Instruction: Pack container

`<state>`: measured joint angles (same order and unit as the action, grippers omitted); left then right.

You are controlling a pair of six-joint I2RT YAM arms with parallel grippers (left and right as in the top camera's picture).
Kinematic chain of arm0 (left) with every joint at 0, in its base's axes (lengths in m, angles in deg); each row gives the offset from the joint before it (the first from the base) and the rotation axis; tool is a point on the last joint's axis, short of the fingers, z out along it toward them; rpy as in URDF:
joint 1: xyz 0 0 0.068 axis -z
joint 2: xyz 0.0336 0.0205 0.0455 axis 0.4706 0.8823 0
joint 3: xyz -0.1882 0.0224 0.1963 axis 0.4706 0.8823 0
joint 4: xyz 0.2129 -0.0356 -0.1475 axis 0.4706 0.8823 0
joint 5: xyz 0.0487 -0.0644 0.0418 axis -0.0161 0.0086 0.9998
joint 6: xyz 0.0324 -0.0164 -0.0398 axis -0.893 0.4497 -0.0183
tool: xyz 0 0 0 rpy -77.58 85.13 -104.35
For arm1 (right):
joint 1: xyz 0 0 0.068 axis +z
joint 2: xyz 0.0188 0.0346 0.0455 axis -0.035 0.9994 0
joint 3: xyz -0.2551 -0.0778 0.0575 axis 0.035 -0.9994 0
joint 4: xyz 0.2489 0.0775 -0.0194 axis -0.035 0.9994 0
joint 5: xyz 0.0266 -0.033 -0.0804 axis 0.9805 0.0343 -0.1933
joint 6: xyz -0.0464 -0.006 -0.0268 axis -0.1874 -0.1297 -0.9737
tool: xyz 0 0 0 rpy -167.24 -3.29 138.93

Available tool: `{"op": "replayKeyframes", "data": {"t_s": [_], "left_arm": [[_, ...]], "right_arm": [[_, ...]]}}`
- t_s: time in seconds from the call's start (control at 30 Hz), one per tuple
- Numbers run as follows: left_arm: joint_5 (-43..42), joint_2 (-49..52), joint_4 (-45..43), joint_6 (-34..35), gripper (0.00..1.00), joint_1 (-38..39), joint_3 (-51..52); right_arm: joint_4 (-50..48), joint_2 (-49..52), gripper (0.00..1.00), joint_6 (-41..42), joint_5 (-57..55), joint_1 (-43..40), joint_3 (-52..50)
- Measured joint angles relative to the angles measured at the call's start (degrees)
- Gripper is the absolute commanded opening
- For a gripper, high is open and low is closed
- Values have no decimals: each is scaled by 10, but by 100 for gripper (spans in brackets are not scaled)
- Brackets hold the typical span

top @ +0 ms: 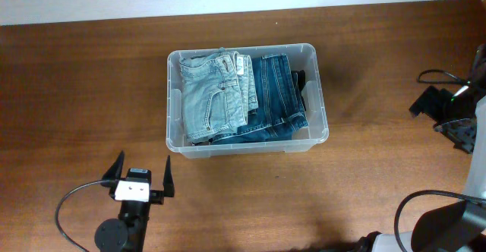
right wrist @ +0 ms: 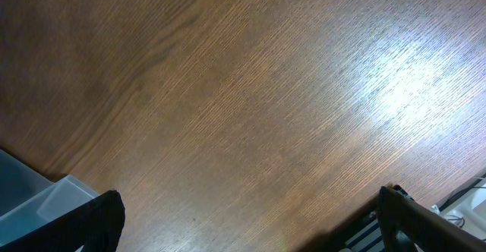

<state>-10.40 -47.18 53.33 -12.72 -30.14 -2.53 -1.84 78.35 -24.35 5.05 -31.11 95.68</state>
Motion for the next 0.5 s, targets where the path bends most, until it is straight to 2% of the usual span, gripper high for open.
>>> {"op": "replayKeyframes", "data": {"t_s": [0.5], "left_arm": [[3, 0, 6, -2, 99, -11, 4]], "right_arm": [[0, 0, 98, 0, 0, 0, 0]]}}
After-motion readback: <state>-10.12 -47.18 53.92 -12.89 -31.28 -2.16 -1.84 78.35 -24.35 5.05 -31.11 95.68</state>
